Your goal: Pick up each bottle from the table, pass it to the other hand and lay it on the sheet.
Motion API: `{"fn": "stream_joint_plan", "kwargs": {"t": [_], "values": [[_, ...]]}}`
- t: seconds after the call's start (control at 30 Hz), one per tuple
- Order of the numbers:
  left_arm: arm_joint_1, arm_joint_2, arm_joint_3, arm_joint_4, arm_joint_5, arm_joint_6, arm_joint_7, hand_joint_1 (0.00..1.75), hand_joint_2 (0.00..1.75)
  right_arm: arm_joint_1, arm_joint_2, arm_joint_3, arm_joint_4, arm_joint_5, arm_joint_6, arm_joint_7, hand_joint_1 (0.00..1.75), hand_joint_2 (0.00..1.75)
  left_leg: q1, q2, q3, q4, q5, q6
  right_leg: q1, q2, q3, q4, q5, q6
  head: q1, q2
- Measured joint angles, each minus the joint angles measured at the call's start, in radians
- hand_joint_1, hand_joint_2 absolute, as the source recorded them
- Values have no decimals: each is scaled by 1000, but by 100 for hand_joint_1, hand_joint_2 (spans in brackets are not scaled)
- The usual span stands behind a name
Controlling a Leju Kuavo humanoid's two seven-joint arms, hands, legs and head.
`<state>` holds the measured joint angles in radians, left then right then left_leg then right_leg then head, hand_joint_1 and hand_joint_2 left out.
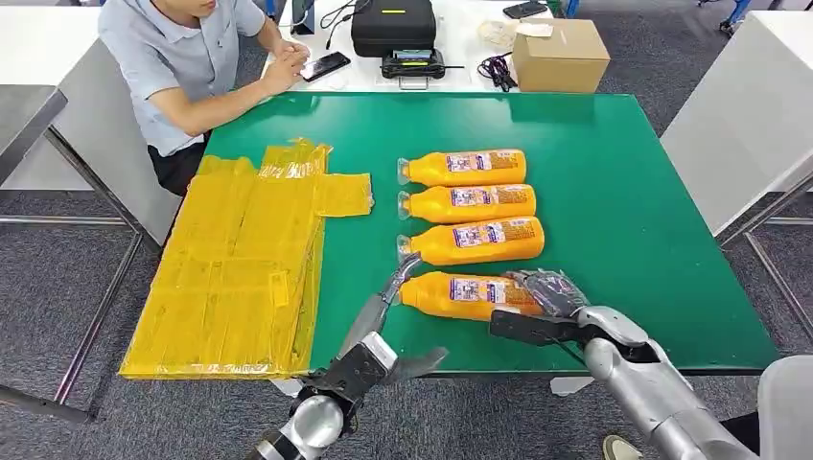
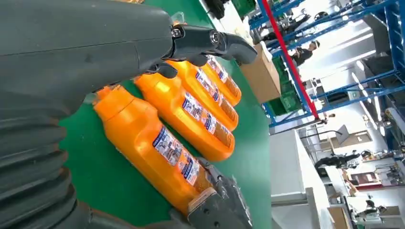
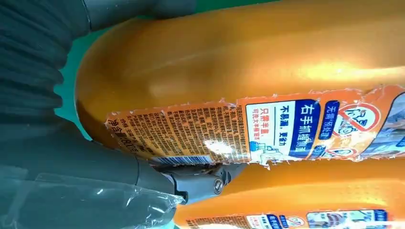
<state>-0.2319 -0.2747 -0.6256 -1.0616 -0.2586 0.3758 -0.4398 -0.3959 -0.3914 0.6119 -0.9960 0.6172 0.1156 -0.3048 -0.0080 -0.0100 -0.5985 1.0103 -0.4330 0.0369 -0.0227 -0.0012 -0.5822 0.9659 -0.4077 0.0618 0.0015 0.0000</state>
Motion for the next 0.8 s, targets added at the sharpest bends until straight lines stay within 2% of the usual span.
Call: {"fn": "stream_joint_plan", "kwargs": {"t": [0.3, 0.6, 0.67, 0.8], "values": [[-1, -3, -3, 5, 9, 3, -1, 0, 175, 18, 15, 0, 0, -16, -41, -18, 175, 175, 0, 1, 0, 0, 0, 0, 0, 0, 0, 0, 0, 0, 0, 0], [-1, -5, -3, 5, 8, 32, -14, 0, 175, 69, 95, -69, -1, -61, -108, -58, 175, 175, 1, 0, 0, 0, 0, 0, 0, 0, 0, 0, 0, 0, 0, 0], [0, -5, -2, 5, 11, 70, -39, 0, 175, 81, 108, -87, -2, -76, -116, -65, 175, 175, 0, 0, 0, 0, 0, 0, 0, 0, 0, 0, 0, 0, 0, 0], [19, -6, 33, -38, 153, 213, -202, 0, 175, 124, 140, -138, -30, -103, -137, -72, 175, 175, 0, 0, 0, 0, 0, 0, 0, 0, 0, 0, 0, 0, 0, 0]]}}
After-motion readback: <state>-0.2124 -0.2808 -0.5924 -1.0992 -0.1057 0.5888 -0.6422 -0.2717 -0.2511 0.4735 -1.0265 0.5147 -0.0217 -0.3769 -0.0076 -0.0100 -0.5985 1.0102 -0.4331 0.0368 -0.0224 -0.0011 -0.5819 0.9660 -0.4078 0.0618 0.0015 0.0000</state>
